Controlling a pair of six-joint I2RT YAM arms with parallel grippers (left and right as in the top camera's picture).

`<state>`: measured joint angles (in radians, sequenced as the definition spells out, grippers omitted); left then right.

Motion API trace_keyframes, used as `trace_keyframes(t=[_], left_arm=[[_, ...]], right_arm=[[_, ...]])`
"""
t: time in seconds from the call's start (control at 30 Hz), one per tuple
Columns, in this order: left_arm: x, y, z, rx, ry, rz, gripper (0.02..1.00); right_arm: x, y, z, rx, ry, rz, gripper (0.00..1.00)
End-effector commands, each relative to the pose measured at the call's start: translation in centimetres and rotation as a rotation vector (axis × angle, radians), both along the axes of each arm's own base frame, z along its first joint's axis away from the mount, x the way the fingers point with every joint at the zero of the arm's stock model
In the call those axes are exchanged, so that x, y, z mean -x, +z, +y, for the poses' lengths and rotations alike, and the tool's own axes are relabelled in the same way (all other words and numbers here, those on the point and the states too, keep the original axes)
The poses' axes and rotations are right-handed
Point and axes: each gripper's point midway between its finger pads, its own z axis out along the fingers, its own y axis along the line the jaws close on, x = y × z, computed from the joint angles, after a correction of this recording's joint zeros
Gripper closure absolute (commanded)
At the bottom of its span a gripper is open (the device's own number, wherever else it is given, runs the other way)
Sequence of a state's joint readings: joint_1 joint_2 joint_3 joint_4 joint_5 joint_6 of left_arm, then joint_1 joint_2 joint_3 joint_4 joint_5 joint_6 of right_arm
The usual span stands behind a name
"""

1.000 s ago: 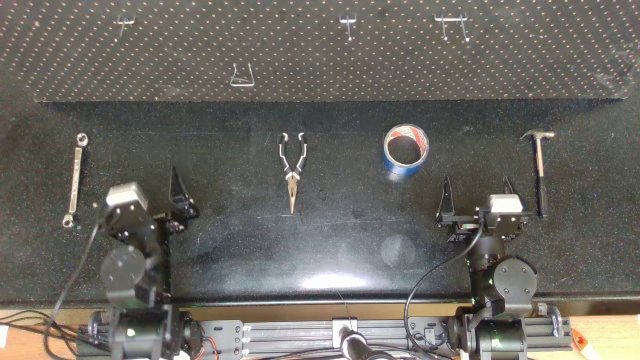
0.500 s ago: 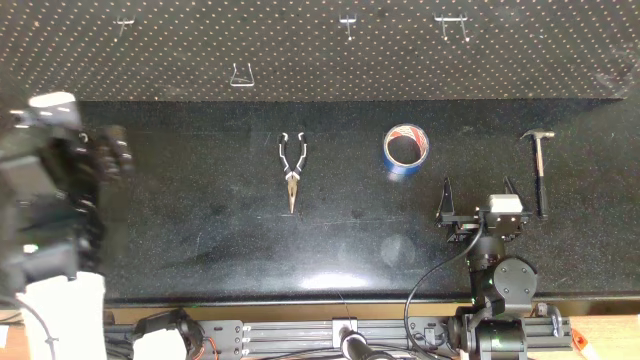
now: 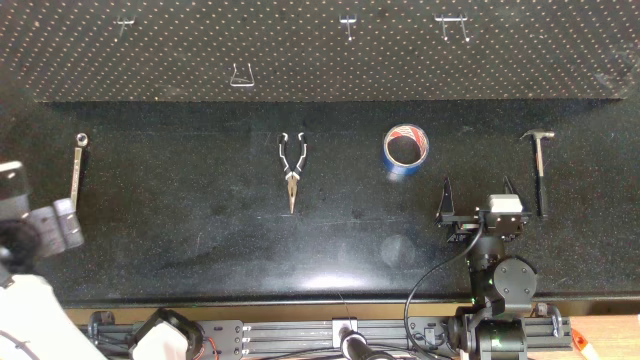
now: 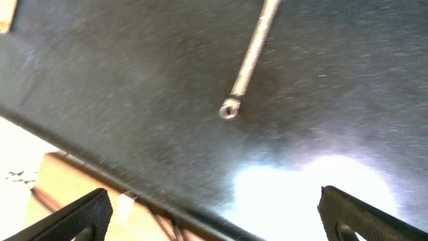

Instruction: Place Tools Onto Pegboard

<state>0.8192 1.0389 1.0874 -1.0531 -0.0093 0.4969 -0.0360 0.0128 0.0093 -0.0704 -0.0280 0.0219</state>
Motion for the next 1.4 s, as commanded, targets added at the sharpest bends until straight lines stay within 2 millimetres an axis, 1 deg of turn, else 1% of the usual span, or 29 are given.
trace_keyframes(t=[0.03,0.07,0.13,0.2,0.3,0.4,0.47,0.53,0.57,0.6,0.63,0.7,0.8,0.87,0.93,0.97,1.03,1.1,1.17,1.23,1.3,1.4], left_arm=[[1.2,1.1,3.6,-0.019,0.033,-0.096,0.025],[1.9,1.1,4.8,-0.03,0.076,-0.1,0.025],[2.6,0.4,5.7,0.001,0.113,-0.107,0.025],[2.7,-0.2,5.9,0.04,0.096,-0.128,0.025],[1.7,-0.7,5.6,0.081,-0.053,-0.179,0.025],[0.8,-1.6,5.8,0.099,-0.141,-0.192,0.025],[0.5,-2.7,6.4,0.12,-0.155,-0.174,0.023],[0.2,-4.3,6.9,0.137,-0.212,-0.142,0.025],[0.0,-5.2,7.0,0.149,-0.237,-0.126,0.023],[-0.3,-6.6,7.2,0.18,-0.26,-0.11,0.023],[-0.5,-7.3,7.3,0.201,-0.265,-0.104,0.025],[-1.4,-8.9,7.5,0.234,-0.288,-0.094,0.023],[-3.0,-10.2,7.7,0.237,-0.33,-0.088,0.02],[-4.5,-11.0,7.2,0.249,-0.375,-0.089,0.023],[-6.1,-11.8,6.0,0.277,-0.431,-0.093,0.023],[-6.7,-12.1,5.7,0.281,-0.446,-0.09,0.023],[-8.0,-12.8,5.7,0.288,-0.438,-0.101,0.023],[-9.1,-13.3,6.2,0.287,-0.405,-0.122,0.023],[-9.8,-13.7,7.3,0.279,-0.363,-0.152,0.023],[-10.2,-14.1,7.8,0.267,-0.363,-0.158,0.025],[-10.4,-14.5,7.7,0.272,-0.368,-0.151,0.023],[-11.0,-15.2,6.9,0.289,-0.39,-0.135,0.023]], right_arm=[[0.0,-0.1,0.3,-0.012,0.012,-0.003,0.02],[0.0,-0.1,0.3,-0.012,0.012,-0.003,0.02],[0.0,-0.1,0.3,-0.011,0.012,-0.003,0.02],[0.0,-0.1,0.3,-0.012,0.012,-0.003,0.02],[0.0,-0.1,0.3,-0.012,0.012,-0.003,0.02],[0.0,-0.1,0.3,-0.011,0.012,-0.003,0.02],[0.0,-0.1,0.3,-0.012,0.012,-0.003,0.02],[0.0,-0.1,0.3,-0.011,0.012,-0.003,0.02],[0.0,-0.1,0.3,-0.011,0.012,-0.003,0.02],[0.0,-0.1,0.3,-0.012,0.012,-0.003,0.02],[0.0,-0.1,0.3,-0.011,0.012,-0.003,0.02],[0.0,-0.1,0.3,-0.012,0.012,-0.003,0.02],[0.0,-0.1,0.3,-0.012,0.012,-0.003,0.02],[0.0,-0.1,0.3,-0.012,0.012,-0.003,0.02],[0.0,-0.1,0.3,-0.012,0.012,-0.003,0.02],[0.0,-0.1,0.3,-0.012,0.012,-0.003,0.02],[0.0,-0.1,0.3,-0.011,0.012,-0.003,0.02],[0.0,-0.1,0.3,-0.012,0.012,-0.002,0.02],[0.0,-0.1,0.3,-0.012,0.012,-0.003,0.02],[0.0,-0.1,0.3,-0.011,0.012,-0.003,0.02],[0.0,-0.1,0.3,-0.012,0.012,-0.002,0.02],[0.0,-0.1,0.3,-0.012,0.012,-0.003,0.02]])
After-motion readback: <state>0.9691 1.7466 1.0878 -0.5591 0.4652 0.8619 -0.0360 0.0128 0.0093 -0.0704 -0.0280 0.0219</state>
